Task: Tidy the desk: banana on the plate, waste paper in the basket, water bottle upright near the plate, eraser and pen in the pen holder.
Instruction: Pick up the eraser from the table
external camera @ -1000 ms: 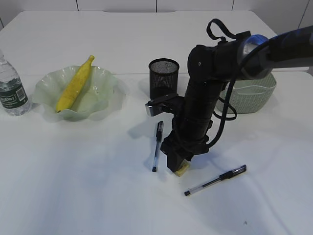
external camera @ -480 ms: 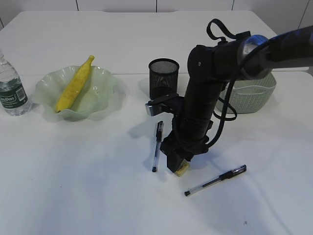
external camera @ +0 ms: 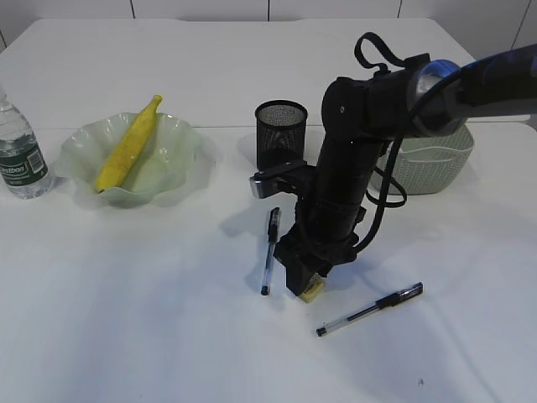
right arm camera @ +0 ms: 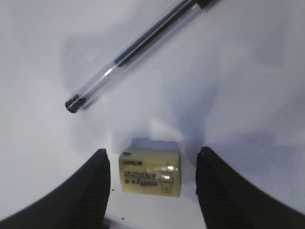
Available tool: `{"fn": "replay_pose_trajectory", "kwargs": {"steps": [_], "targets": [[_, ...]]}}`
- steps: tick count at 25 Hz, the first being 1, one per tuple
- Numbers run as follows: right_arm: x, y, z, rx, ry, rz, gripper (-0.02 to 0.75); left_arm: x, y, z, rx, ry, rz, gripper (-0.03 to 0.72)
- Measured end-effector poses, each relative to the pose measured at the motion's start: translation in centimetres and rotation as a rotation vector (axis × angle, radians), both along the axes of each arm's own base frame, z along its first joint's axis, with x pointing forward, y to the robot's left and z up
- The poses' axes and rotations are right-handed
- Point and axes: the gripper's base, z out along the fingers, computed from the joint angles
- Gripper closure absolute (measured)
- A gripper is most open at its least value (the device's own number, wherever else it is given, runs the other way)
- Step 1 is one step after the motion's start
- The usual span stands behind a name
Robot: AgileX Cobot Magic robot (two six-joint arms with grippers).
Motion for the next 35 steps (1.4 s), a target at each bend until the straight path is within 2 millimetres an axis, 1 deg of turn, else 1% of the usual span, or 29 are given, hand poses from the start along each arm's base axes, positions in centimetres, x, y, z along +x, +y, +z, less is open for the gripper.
{"fn": "replay_pose_trajectory", "kwargs": {"steps": [7,25,30,35], "targets": [[0.0,0.0,0.0,-0.001,0.001,-0.005,0.307,-0.31,-0.14,0.12,0.003,-0.007,0.0,0.13],[0.01,-0.03,-0.01,-0.004,0.0,-0.006,0.307,-0.32,-0.16,0.11,0.004,-0.007,-0.001,0.13],[0.02,-0.04,-0.46,-0.01,0.01,-0.008,0.307,-0.32,-0.16,0.11,0.004,-0.007,-0.001,0.13],[0.02,-0.04,-0.46,-0.01,0.01,-0.008,0.307,-0.32,-0.16,0.11,0.003,-0.006,-0.002,0.13]]}}
